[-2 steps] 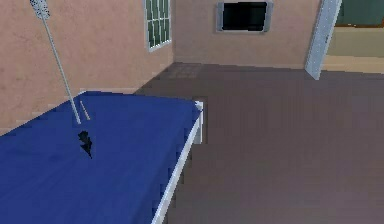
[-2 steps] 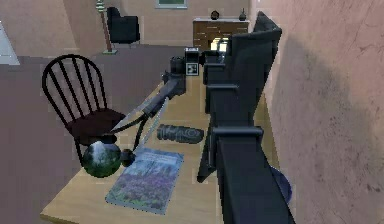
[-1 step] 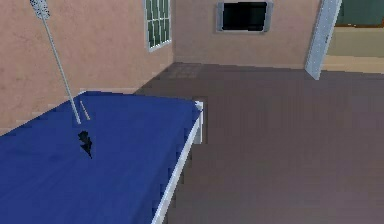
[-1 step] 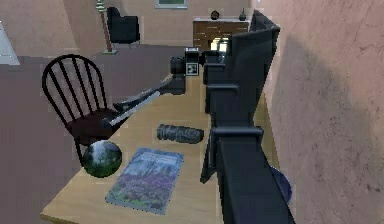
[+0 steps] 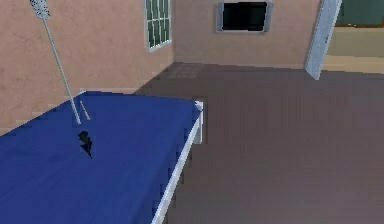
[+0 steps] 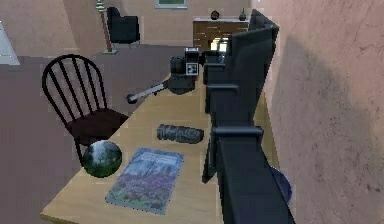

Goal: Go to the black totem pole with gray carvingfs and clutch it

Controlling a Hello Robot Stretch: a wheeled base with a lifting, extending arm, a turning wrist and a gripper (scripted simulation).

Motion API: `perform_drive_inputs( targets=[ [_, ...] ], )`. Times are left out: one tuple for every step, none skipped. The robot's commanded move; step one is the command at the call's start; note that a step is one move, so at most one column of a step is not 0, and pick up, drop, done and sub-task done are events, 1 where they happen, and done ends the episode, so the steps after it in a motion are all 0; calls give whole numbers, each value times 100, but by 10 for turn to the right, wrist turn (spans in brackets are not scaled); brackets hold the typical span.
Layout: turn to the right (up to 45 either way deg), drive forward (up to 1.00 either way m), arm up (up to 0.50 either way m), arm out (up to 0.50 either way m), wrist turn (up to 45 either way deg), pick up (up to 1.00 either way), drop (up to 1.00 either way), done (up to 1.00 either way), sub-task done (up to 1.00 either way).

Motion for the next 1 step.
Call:
perform_drive_inputs(
  targets=[
    [0,0,0,0,450,0,0,0,0]
  ],
)
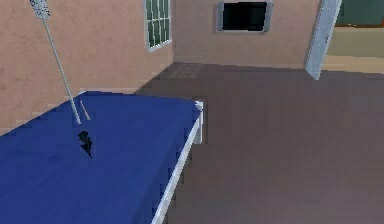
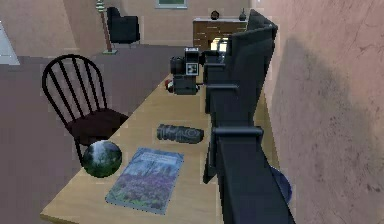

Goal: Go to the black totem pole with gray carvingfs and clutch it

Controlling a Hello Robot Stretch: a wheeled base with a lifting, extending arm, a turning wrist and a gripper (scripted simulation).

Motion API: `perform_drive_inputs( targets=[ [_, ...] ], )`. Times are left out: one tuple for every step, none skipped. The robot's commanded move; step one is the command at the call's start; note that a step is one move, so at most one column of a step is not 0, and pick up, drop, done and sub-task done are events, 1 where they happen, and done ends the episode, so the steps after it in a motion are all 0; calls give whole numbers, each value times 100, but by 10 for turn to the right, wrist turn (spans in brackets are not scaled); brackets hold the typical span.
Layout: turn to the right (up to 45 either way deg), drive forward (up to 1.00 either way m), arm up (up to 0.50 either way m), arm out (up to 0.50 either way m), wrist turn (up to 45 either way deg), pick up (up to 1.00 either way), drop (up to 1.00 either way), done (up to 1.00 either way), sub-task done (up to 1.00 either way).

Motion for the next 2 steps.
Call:
perform_drive_inputs(
  targets=[
    [0,0,0,0,60,0,0,0,0],
    [0,0,-30,0,0,0,0,0,0]
  ],
)
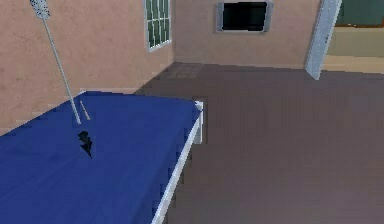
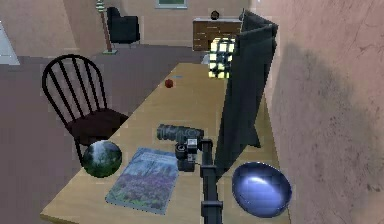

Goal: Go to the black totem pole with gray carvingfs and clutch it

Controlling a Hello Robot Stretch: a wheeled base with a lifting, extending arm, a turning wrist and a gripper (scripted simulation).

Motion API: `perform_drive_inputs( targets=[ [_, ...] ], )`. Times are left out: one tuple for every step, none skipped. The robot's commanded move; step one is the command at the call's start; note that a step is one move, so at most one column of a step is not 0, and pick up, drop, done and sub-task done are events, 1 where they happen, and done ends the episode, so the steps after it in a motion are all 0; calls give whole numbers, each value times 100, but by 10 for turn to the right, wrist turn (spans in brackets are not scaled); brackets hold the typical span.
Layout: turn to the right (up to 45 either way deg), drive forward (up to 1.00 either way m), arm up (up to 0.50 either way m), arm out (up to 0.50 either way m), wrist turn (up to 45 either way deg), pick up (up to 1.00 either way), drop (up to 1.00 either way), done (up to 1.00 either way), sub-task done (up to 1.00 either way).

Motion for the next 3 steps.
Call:
perform_drive_inputs(
  targets=[
    [0,0,0,0,0,100,0,0,0],
    [0,0,10,0,0,0,0,0,0],
    [0,0,0,0,0,0,0,100,0]
  ],
)
